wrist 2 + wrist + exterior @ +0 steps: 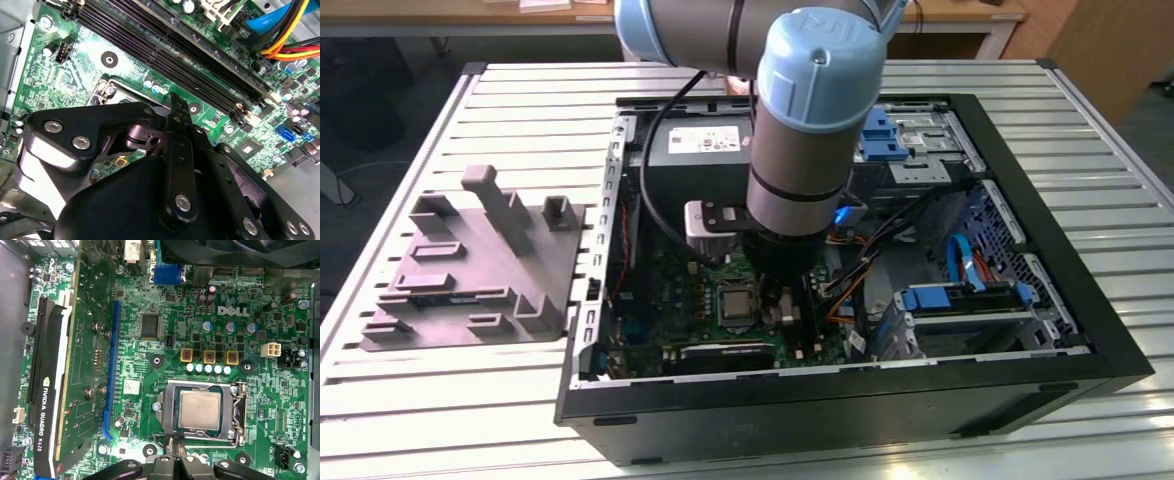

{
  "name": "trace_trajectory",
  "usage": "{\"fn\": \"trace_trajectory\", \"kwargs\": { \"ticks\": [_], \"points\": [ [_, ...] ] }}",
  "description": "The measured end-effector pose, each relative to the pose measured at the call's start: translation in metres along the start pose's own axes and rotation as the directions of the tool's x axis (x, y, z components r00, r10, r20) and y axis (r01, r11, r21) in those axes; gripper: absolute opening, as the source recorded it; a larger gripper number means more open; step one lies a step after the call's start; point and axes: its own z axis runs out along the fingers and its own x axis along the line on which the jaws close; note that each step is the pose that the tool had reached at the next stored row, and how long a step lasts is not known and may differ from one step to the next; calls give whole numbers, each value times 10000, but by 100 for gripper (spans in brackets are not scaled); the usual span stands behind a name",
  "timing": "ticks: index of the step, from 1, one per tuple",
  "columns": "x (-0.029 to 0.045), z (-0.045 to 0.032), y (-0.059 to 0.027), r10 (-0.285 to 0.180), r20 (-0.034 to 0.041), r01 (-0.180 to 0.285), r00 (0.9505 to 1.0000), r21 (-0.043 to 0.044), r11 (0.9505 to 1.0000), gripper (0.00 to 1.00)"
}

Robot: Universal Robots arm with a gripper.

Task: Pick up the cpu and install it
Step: 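Install the first cpu locking lever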

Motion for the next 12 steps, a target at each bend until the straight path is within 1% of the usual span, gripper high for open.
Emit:
{"fn": "trace_trajectory", "kwargs": {
  "ticks": [6,12],
  "points": [
    [-1,19,-11,1,0,-1,10000,0,10000,11],
    [-1,13,-11,0,4,0,10000,1,10000,11]
  ]
}}
